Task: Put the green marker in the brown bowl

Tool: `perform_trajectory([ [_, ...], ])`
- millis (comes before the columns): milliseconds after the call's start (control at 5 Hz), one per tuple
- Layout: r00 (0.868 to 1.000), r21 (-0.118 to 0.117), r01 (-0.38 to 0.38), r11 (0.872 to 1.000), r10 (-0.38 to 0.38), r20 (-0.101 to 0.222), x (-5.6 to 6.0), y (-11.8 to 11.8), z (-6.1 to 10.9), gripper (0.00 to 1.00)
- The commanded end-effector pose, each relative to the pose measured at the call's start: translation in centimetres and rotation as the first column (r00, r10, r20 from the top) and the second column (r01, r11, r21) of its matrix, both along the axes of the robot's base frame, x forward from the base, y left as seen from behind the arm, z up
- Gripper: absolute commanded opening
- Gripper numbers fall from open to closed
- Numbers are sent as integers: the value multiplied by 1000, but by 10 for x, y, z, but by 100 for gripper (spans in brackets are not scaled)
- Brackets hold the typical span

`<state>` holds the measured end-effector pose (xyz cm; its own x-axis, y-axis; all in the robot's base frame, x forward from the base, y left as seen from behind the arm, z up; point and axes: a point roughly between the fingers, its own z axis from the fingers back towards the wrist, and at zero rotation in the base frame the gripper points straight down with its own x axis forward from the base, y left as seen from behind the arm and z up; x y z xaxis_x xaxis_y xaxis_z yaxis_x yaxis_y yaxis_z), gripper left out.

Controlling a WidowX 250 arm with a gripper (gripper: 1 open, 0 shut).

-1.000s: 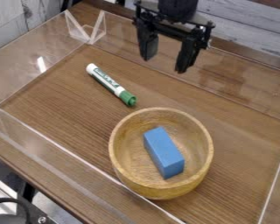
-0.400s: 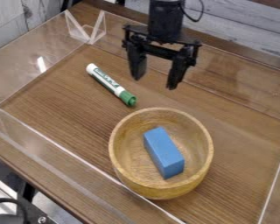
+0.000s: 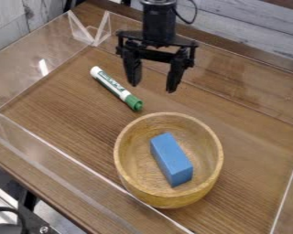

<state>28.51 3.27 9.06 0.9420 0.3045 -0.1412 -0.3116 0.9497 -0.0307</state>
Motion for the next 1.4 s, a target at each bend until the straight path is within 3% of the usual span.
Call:
perform_trajectory([
  [0, 997, -3, -72, 997, 72, 38, 4, 6, 6, 100],
  [400, 975, -30, -217, 976, 218, 44, 5, 19, -3, 100],
  [800, 952, -54, -297, 953, 300, 56, 9, 31, -13, 100],
  [1200, 921, -76, -378, 923, 383, 68, 12, 40, -24, 100],
])
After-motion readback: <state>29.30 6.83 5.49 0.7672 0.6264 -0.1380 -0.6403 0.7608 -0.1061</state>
